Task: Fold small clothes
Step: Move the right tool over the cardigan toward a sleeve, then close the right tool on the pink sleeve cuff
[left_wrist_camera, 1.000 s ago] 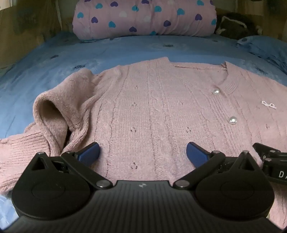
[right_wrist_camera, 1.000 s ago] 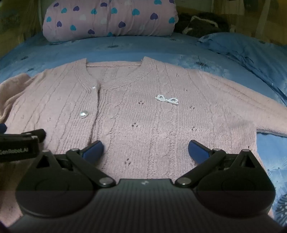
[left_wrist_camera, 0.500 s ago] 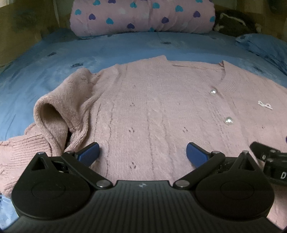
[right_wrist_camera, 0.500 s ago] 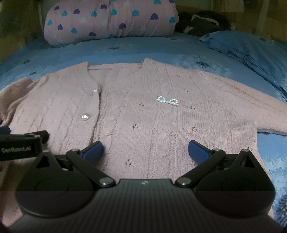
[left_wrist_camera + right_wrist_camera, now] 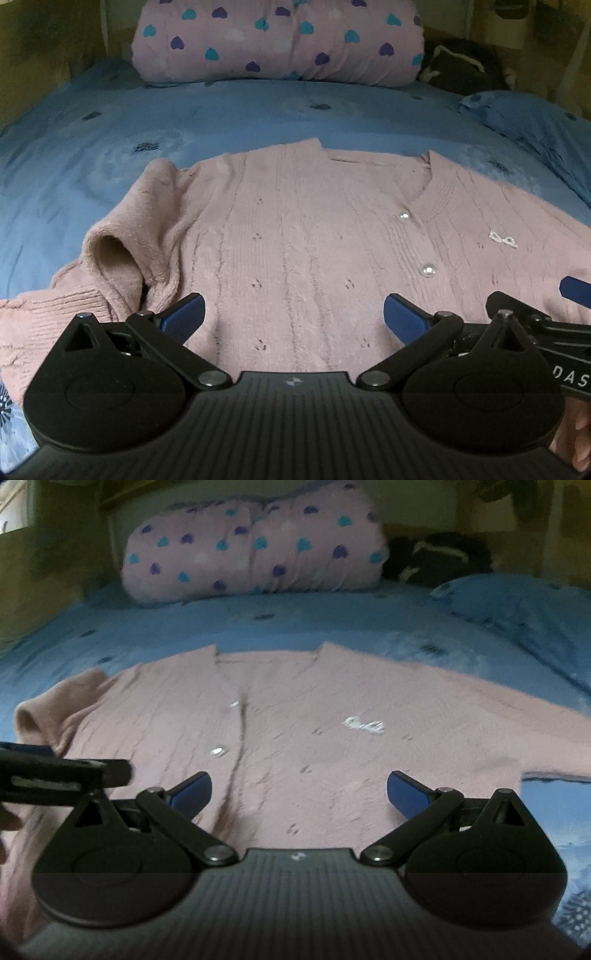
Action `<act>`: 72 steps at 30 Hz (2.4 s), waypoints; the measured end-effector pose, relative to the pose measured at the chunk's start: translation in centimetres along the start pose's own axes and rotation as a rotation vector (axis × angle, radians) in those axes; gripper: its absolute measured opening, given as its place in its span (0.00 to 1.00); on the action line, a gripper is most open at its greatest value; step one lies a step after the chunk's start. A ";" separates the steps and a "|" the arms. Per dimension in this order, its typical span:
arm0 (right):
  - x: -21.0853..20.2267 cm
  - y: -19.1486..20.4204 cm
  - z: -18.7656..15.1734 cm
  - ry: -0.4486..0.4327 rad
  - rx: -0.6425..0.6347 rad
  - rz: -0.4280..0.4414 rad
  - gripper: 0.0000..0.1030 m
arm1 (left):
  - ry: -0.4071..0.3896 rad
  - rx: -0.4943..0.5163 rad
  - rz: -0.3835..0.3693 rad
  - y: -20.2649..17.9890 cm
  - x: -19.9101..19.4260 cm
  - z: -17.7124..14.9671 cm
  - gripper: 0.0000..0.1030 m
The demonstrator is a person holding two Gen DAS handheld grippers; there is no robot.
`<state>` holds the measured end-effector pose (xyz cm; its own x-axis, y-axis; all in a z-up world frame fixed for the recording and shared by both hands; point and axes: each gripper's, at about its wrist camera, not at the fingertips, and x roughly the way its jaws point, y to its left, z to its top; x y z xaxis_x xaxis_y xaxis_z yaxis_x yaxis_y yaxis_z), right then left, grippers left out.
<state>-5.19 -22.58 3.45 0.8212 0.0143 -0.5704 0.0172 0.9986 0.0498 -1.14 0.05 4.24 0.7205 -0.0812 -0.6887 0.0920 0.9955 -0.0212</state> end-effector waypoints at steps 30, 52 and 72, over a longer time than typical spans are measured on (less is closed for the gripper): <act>-3.2 -3.6 1.9 0.012 0.134 0.016 1.00 | 0.077 -0.001 -0.102 0.0 -0.3 -0.4 1.00; -1.7 -24.7 -0.4 -0.005 0.581 -0.449 1.00 | 0.043 -0.030 0.015 -2.9 -1.5 0.4 1.00; 1.5 -30.6 -1.0 -0.060 0.945 -0.472 1.00 | 0.121 -0.091 0.016 -6.1 1.0 -0.3 1.00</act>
<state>-5.07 -53.06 0.22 0.6421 -0.3935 -0.6580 0.7576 0.4568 0.4662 -1.18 -6.07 3.40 0.6329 -0.0639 -0.7716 0.0144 0.9974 -0.0708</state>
